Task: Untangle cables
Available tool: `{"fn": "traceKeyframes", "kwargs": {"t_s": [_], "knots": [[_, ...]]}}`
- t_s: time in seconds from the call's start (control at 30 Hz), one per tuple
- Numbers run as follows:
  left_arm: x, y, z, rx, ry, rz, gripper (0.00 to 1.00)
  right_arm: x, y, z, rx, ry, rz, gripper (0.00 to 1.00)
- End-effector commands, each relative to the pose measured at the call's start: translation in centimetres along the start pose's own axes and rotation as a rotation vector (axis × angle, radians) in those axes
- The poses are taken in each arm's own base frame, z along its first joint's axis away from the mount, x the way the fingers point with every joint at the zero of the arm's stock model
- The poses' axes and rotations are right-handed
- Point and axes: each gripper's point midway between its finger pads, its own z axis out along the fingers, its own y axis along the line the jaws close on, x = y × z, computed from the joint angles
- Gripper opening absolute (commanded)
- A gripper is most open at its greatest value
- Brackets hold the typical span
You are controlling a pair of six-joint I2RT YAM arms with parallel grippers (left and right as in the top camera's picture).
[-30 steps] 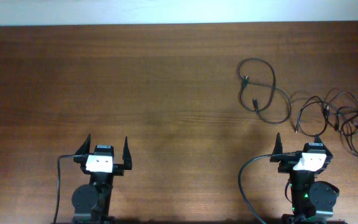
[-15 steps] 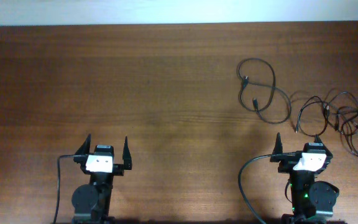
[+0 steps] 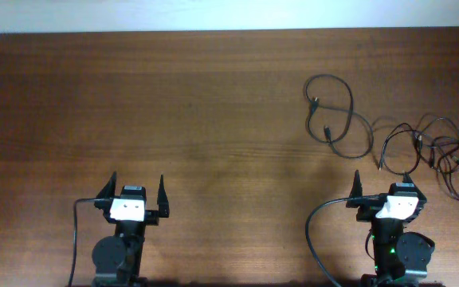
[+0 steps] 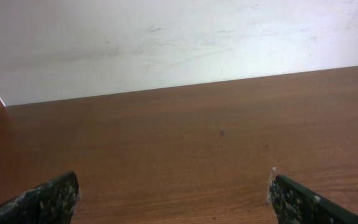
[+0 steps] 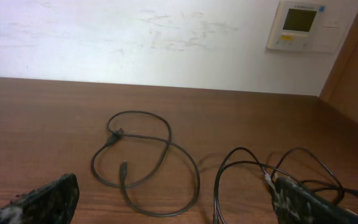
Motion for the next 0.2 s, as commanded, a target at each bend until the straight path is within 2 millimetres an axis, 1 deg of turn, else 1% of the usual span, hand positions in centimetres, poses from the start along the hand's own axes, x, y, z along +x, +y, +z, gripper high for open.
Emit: {"fn": "traceKeyframes", "kwargs": {"t_s": [0.0, 0.17], "knots": [[0.12, 0.19, -0.02, -0.01, 0.003, 0.016, 0.99, 0.23, -0.2, -0.01, 0.016, 0.005, 0.007, 0.99], [0.12, 0.19, -0.02, -0.01, 0.003, 0.016, 0.99, 0.24, -0.2, -0.01, 0.016, 0.005, 0.007, 0.99]]}}
